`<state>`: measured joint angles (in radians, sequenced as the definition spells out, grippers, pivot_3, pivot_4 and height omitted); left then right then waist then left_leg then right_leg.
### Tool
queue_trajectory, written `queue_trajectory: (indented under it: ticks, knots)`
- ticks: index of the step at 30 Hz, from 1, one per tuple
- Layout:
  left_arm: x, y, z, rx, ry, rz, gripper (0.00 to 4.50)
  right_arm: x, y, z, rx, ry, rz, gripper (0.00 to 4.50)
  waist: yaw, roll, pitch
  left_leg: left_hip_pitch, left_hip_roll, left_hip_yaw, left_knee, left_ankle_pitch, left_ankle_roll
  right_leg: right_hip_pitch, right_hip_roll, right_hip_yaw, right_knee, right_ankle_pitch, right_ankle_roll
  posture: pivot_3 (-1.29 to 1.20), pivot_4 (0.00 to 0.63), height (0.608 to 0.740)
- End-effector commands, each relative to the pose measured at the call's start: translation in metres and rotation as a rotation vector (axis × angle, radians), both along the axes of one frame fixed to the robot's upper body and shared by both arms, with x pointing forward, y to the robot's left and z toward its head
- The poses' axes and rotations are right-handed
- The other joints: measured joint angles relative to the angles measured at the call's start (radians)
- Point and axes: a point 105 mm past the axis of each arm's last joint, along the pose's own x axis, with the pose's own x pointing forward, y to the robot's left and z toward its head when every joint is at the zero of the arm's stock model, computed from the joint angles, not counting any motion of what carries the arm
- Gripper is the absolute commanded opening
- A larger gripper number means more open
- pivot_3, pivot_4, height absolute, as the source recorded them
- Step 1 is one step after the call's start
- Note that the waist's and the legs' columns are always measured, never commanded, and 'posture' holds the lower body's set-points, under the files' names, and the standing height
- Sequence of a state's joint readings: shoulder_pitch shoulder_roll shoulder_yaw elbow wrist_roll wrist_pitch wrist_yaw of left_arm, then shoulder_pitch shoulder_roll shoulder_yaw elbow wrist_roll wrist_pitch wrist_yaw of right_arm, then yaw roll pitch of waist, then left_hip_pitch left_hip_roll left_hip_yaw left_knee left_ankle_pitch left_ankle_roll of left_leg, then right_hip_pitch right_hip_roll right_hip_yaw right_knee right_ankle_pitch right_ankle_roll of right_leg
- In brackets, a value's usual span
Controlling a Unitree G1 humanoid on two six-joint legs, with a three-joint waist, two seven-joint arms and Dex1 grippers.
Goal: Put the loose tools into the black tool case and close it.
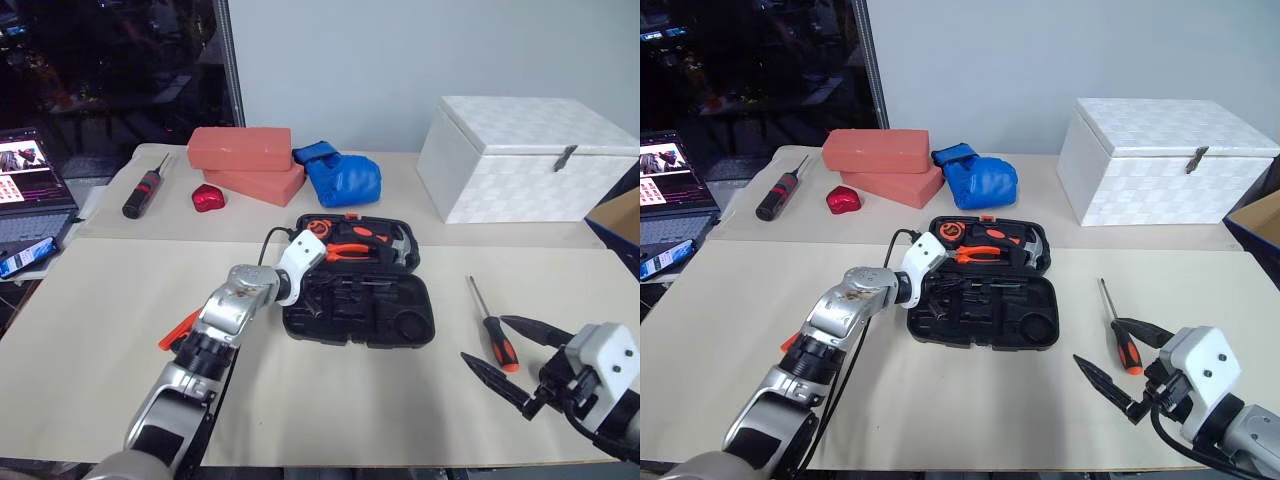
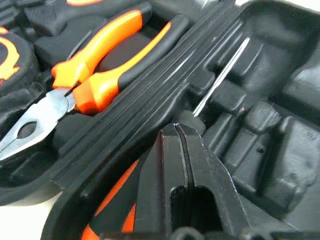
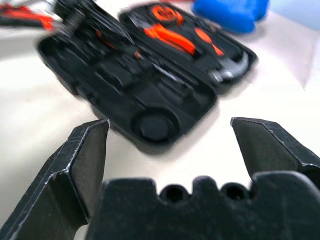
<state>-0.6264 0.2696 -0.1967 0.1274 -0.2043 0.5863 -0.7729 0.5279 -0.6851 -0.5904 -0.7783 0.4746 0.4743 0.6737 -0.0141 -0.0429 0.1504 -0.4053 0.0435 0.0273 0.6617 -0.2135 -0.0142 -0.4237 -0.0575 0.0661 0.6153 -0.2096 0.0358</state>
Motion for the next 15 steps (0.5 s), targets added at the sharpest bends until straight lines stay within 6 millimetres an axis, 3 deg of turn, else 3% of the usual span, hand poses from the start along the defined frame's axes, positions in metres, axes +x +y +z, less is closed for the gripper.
queue_trajectory:
  ticks: [1, 3, 8, 9, 13, 14, 15]
  knots:
    - [-0.031, 0.000, 0.059, -0.195, -0.096, -0.218, 0.27, 0.009, -0.036, -0.017, -0.081, 0.107, -0.214, 4.50, 0.002, -0.001, 0.001, -0.001, 0.000, 0.000, 0.000, 0.000, 0.000, -0.001, 0.000, 0.000, 0.000, 0.000, 0.000, 0.00, 0.150, 0.740]
    - [-0.047, 0.008, 0.065, -0.211, -0.065, -0.303, 0.68, 0.015, -0.042, -0.026, -0.057, 0.175, -0.233, 4.50, -0.002, 0.000, 0.000, -0.001, 0.000, 0.001, 0.000, 0.000, 0.000, -0.001, 0.000, 0.001, 0.000, 0.000, 0.000, 0.00, 0.150, 0.740]
    - [-0.087, 0.021, 0.069, -0.126, -0.098, -0.524, 2.57, 0.041, -0.047, -0.037, 0.040, 0.283, -0.272, 4.50, -0.008, 0.002, 0.000, 0.001, 0.001, 0.001, -0.001, 0.000, 0.000, 0.000, 0.001, 0.002, 0.000, -0.001, -0.001, 0.00, 0.150, 0.740]
    - [-0.094, 0.023, 0.069, -0.109, -0.097, -0.562, 2.74, 0.046, -0.050, -0.041, 0.071, 0.324, -0.302, 4.50, -0.006, 0.002, 0.000, 0.001, 0.000, 0.001, -0.001, 0.000, 0.001, 0.000, 0.001, 0.002, 0.000, -0.001, -0.001, 0.00, 0.150, 0.740]
    - [-0.109, 0.028, 0.072, -0.087, -0.079, -0.640, 4.14, 0.064, -0.057, -0.049, 0.099, 0.407, -0.375, 4.50, 0.002, 0.001, 0.001, 0.000, -0.001, 0.001, 0.000, 0.001, 0.002, 0.000, 0.001, 0.002, -0.001, -0.001, -0.001, 0.00, 0.150, 0.740]
    - [-0.111, 0.028, 0.073, -0.083, -0.082, -0.648, 4.50, 0.066, -0.058, -0.049, 0.093, 0.423, -0.390, 4.25, 0.004, 0.002, 0.001, 0.000, 0.000, 0.001, 0.000, 0.001, 0.002, 0.000, 0.001, 0.002, -0.001, -0.001, -0.001, 0.00, 0.150, 0.740]
    - [-0.112, 0.027, 0.074, -0.081, -0.085, -0.652, 4.50, 0.068, -0.059, -0.049, 0.088, 0.431, -0.402, 4.00, 0.006, 0.002, 0.001, -0.002, -0.001, 0.001, 0.000, 0.001, 0.003, 0.000, 0.001, 0.002, -0.001, -0.001, 0.000, 0.00, 0.150, 0.740]
